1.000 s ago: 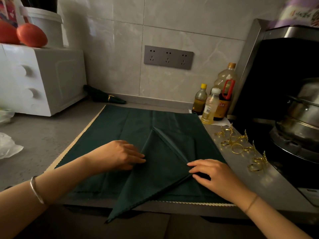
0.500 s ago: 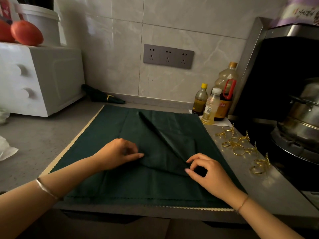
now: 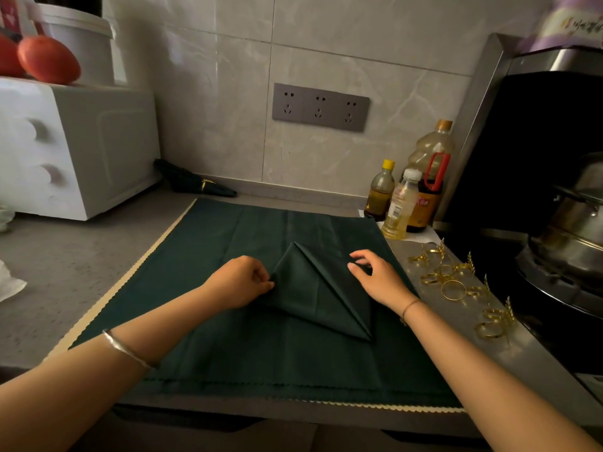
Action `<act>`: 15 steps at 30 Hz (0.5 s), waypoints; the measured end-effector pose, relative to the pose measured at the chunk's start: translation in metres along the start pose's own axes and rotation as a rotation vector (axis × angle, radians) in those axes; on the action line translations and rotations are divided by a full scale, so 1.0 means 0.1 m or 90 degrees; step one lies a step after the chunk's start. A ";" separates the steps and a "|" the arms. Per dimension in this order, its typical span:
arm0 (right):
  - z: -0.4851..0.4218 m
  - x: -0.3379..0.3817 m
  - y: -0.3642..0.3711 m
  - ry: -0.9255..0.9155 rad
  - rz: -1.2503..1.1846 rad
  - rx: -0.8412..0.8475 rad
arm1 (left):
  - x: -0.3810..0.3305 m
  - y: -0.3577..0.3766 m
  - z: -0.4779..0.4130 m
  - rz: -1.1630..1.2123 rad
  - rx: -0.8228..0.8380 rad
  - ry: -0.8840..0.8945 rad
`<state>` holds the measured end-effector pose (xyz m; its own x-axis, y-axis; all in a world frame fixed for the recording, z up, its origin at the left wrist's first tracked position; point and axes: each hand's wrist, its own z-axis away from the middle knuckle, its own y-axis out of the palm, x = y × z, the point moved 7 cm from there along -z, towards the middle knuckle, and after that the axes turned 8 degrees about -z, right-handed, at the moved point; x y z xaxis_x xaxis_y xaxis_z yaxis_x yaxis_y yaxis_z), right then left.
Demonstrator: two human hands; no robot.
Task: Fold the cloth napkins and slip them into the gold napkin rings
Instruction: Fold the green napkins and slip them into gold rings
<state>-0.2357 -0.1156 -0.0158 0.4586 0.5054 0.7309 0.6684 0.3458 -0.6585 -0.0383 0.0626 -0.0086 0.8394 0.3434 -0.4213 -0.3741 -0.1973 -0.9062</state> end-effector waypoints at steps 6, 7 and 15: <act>0.33 0.08 -0.20 -0.012 -0.043 0.020 | -0.13 0.02 -0.33 0.000 -0.035 -0.014; 0.43 0.08 -0.20 -0.013 -0.044 0.039 | -0.18 0.04 -0.38 0.002 -0.037 -0.009; 0.64 0.01 -0.28 0.025 -0.061 -0.014 | -0.60 0.17 -0.52 -0.090 -0.095 0.054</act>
<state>-0.2910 -0.0744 -0.0084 0.4146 0.4397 0.7968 0.7228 0.3728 -0.5818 -0.0751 -0.0093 0.0029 0.9119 0.3002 -0.2799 -0.1931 -0.2880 -0.9380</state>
